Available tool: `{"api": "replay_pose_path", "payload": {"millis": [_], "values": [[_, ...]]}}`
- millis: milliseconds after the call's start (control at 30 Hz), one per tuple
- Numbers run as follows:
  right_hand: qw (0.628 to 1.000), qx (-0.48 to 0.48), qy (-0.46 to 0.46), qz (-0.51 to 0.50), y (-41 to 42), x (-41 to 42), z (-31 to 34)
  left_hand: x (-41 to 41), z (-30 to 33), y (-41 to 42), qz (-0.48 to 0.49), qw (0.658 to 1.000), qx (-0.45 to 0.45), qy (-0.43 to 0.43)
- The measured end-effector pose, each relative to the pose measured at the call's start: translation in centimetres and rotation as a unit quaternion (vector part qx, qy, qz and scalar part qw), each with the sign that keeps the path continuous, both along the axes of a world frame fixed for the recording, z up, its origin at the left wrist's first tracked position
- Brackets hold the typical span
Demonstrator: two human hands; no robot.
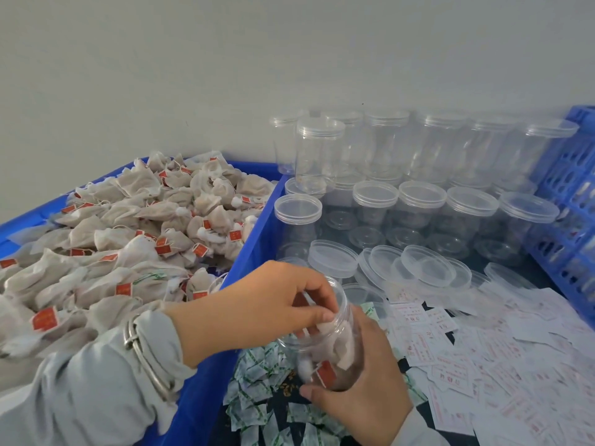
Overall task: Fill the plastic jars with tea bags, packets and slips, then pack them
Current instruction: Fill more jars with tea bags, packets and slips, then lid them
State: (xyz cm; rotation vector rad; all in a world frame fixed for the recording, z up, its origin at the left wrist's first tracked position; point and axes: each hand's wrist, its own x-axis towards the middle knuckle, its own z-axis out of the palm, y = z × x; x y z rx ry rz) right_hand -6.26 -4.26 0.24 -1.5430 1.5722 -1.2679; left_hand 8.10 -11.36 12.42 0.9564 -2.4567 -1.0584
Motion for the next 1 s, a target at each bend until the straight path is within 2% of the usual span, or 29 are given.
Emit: {"api": "replay_pose_path", "payload": {"millis": [133,200,300,400,500,600,733,800,1000], "values": [[0.999,-0.002,0.031,-0.005,0.0,0.0,0.3,0.2,0.4,-0.2,0.010,0.999,0.027,0.038],[0.999,-0.014,0.042,-0.021,0.3,0.1,0.4,0.8,0.9,-1.1,0.037,0.998,0.007,0.050],[0.999,-0.013,0.026,-0.015,0.4,0.2,0.5,2.3,1.5,-3.3,0.130,0.988,-0.038,0.080],[1.000,0.007,0.006,0.000,0.3,0.0,0.4,4.8,1.9,-6.1,0.257,0.957,-0.083,0.102],[1.000,0.013,0.003,0.009,0.5,0.0,0.7,7.4,1.3,-8.4,0.309,0.936,-0.165,-0.023],[1.000,0.013,-0.011,0.016,0.5,0.0,1.1,8.5,-0.4,-9.6,0.302,0.929,-0.137,-0.163],[1.000,0.001,-0.003,0.030,0.3,0.1,1.6,7.6,-2.5,-9.4,0.200,0.914,-0.127,-0.331],[1.000,0.012,0.000,0.020,0.5,0.0,1.6,7.2,-2.7,-9.1,0.167,0.905,-0.120,-0.373],[1.000,0.021,0.006,0.003,0.7,-0.1,1.4,7.7,-1.8,-9.2,0.129,0.907,-0.040,-0.399]]}}
